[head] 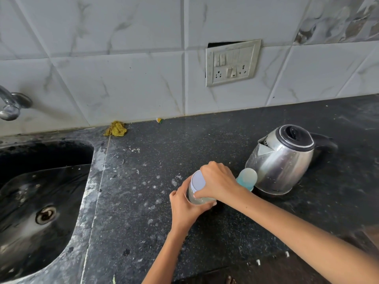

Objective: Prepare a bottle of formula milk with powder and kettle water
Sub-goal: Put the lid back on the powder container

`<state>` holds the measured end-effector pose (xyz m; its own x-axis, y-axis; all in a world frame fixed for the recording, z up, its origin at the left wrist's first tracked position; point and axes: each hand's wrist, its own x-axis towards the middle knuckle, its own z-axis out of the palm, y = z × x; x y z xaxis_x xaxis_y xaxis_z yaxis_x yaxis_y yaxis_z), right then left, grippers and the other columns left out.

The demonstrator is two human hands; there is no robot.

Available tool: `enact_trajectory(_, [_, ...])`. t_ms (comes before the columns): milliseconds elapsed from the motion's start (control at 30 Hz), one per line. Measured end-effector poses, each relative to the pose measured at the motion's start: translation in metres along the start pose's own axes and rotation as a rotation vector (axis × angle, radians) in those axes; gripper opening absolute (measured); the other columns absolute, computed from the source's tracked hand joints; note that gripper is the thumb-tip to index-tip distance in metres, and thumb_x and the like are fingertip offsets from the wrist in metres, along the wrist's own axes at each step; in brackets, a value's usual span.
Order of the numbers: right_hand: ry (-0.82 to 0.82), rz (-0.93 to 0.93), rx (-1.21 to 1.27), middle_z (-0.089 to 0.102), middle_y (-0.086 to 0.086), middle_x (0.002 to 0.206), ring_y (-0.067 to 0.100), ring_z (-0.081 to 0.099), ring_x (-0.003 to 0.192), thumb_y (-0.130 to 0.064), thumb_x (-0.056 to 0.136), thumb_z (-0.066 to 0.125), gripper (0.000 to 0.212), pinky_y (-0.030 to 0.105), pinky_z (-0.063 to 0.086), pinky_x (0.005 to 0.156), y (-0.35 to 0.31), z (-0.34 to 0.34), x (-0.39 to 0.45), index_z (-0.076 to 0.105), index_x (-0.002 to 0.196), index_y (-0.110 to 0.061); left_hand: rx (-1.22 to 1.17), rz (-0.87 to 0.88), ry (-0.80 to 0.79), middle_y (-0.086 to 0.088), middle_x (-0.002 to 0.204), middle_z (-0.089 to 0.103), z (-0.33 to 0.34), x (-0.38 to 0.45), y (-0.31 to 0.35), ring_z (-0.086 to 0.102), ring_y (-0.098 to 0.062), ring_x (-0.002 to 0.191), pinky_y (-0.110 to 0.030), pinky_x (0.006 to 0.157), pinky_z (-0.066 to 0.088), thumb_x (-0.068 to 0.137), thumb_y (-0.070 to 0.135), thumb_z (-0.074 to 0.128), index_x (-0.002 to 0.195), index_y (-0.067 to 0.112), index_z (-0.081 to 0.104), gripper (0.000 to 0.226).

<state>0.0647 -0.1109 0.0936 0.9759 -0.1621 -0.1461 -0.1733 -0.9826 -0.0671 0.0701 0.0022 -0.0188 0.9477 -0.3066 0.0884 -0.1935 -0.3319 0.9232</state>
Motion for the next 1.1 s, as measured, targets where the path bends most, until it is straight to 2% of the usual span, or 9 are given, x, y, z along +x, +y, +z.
enact_trajectory(100, [0.041,0.049,0.117,0.054,0.009,0.137,0.027,0.056,0.122,-0.051,0.076,0.073,0.08,0.036,0.047,0.092,0.008,0.01,-0.007,0.045,0.139,-0.01,-0.053,-0.021,0.01,0.019,0.117,0.065,-0.001,0.006,0.0,0.056,0.005,0.11,-0.042,0.096,0.048,0.045,0.054,0.086,0.127,0.038,0.053,0.09])
enact_trajectory(167, [0.202,0.053,0.353,0.046,0.004,0.147,0.02,0.049,0.131,-0.044,0.079,0.074,0.079,0.035,0.045,0.103,0.016,0.022,-0.027,0.041,0.144,-0.012,-0.08,-0.013,-0.011,0.022,0.117,0.063,-0.002,0.009,0.002,0.056,0.008,0.11,-0.034,0.093,0.052,0.046,0.052,0.084,0.126,0.039,0.052,0.088])
enact_trajectory(267, [0.628,0.024,0.631,0.07,-0.001,0.105,0.012,0.067,0.095,-0.023,0.079,0.079,0.031,0.032,0.058,0.08,0.033,0.051,-0.069,0.069,0.106,-0.012,-0.059,-0.011,-0.028,0.026,0.118,0.059,-0.002,0.009,0.001,0.054,0.005,0.113,-0.028,0.096,0.049,0.046,0.054,0.084,0.127,0.042,0.049,0.089])
enact_trajectory(367, [0.773,0.173,0.769,0.068,-0.003,0.079,0.008,0.066,0.072,-0.013,0.074,0.083,0.016,0.025,0.058,0.063,0.055,0.082,-0.101,0.069,0.082,-0.01,-0.032,-0.019,-0.035,0.028,0.119,0.057,-0.002,0.01,-0.002,0.05,0.002,0.116,-0.027,0.099,0.045,0.046,0.05,0.09,0.13,0.04,0.05,0.093])
enact_trajectory(500, [0.725,0.424,0.834,0.068,0.004,0.095,0.014,0.066,0.085,-0.012,0.068,0.088,0.037,0.024,0.059,0.068,0.084,0.113,-0.102,0.067,0.098,-0.009,-0.017,-0.014,-0.058,0.027,0.121,0.056,0.0,0.009,-0.001,0.048,0.001,0.118,-0.032,0.103,0.045,0.051,0.041,0.093,0.133,0.033,0.05,0.092])
enact_trajectory(600, [0.632,0.492,0.874,0.067,0.007,0.118,0.018,0.065,0.103,-0.016,0.069,0.087,0.06,0.029,0.057,0.082,0.089,0.124,-0.083,0.062,0.123,-0.005,-0.005,-0.001,-0.073,0.037,0.118,0.051,0.0,0.008,-0.001,0.047,0.0,0.118,-0.038,0.104,0.045,0.053,0.042,0.092,0.13,0.044,0.045,0.09])
enact_trajectory(733, [0.629,0.486,0.896,0.071,0.006,0.116,0.017,0.068,0.104,-0.011,0.072,0.084,0.052,0.026,0.055,0.083,0.092,0.121,-0.061,0.065,0.121,-0.01,-0.003,0.007,-0.071,0.032,0.125,0.052,-0.002,0.007,0.0,0.049,-0.009,0.124,-0.048,0.102,0.045,0.05,0.056,0.085,0.126,0.059,0.039,0.089])
enact_trajectory(900, [0.636,0.496,0.809,0.074,0.004,0.11,0.016,0.07,0.099,-0.023,0.073,0.084,0.045,0.04,0.061,0.081,0.095,0.122,-0.042,0.068,0.113,-0.013,0.025,0.003,-0.082,0.036,0.125,0.049,-0.003,0.007,0.002,0.047,-0.01,0.126,-0.05,0.104,0.044,0.05,0.059,0.085,0.123,0.066,0.035,0.088])
enact_trajectory(1100, [0.628,0.499,0.768,0.073,0.002,0.11,0.017,0.068,0.1,-0.029,0.074,0.083,0.047,0.041,0.059,0.084,0.092,0.125,-0.049,0.067,0.115,-0.013,0.096,0.013,-0.173,0.015,0.157,0.027,-0.008,0.006,0.002,0.028,-0.013,0.143,-0.05,0.116,0.027,0.044,0.076,0.079,0.148,0.046,0.015,0.126])
